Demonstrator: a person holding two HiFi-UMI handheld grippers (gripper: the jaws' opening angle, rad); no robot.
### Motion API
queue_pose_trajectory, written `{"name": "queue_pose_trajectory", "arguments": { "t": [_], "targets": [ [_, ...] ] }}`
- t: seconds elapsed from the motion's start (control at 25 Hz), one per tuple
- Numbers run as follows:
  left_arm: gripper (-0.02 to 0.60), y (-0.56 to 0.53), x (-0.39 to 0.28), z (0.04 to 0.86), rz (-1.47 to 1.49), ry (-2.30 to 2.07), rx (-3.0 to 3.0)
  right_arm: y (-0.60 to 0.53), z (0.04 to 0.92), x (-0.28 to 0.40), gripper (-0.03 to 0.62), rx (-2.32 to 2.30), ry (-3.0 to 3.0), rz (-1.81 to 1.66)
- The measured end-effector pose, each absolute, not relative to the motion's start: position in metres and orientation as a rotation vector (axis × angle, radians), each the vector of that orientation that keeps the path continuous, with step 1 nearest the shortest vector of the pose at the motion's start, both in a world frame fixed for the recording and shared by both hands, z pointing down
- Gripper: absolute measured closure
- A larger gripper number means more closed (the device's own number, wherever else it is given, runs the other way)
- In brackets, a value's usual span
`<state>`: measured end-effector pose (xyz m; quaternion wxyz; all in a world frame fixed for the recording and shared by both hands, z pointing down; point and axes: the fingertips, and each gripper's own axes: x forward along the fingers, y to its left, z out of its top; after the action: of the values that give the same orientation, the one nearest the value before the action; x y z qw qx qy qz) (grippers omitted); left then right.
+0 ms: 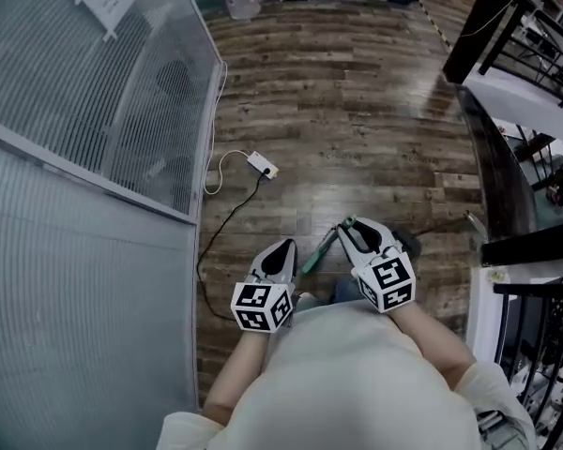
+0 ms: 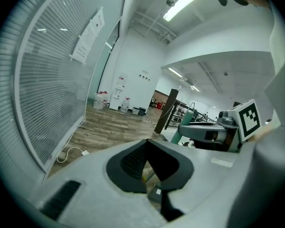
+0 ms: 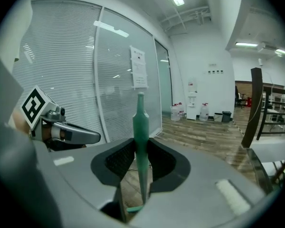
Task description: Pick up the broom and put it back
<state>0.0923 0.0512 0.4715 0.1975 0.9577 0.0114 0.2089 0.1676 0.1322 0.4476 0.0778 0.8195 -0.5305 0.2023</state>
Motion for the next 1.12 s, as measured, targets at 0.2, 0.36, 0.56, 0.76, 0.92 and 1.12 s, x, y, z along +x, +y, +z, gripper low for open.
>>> {"name": "queue_pose_trajectory", "arguments": {
  "t": [0.2, 0.36, 0.56, 0.76, 0.92, 1.12],
  "targets": [
    [0.575, 0.002, 0.046, 0.476, 0.53, -0.125, 2.664, 0.075, 0.451, 0.131, 0.496, 2.351, -1.709, 0.568],
    [0.575, -0.03, 0.01, 0.478, 0.497, -0.251, 2.643, 0.033, 0.452, 0.103, 0.496, 2.256, -1.809, 0.547],
    [0.575, -0.059, -0.032, 0.48, 0.467, -0.418, 2.6, -0.012, 0.449, 0.074, 0.496, 2.154, -1.926, 0.535],
    [0.575, -0.086, -0.068, 0.486, 0.425, -0.588, 2.552, -0.063, 0.45, 0.044, 0.497, 2.024, -2.059, 0.511],
    [0.575, -0.103, -0.096, 0.491, 0.391, -0.734, 2.498, -0.103, 0.451, 0.022, 0.497, 1.929, -2.153, 0.491],
    [0.575, -0.125, -0.119, 0.505, 0.379, -0.883, 2.414, -0.149, 0.457, 0.001, 0.497, 1.786, -2.249, 0.476]
  ]
}}
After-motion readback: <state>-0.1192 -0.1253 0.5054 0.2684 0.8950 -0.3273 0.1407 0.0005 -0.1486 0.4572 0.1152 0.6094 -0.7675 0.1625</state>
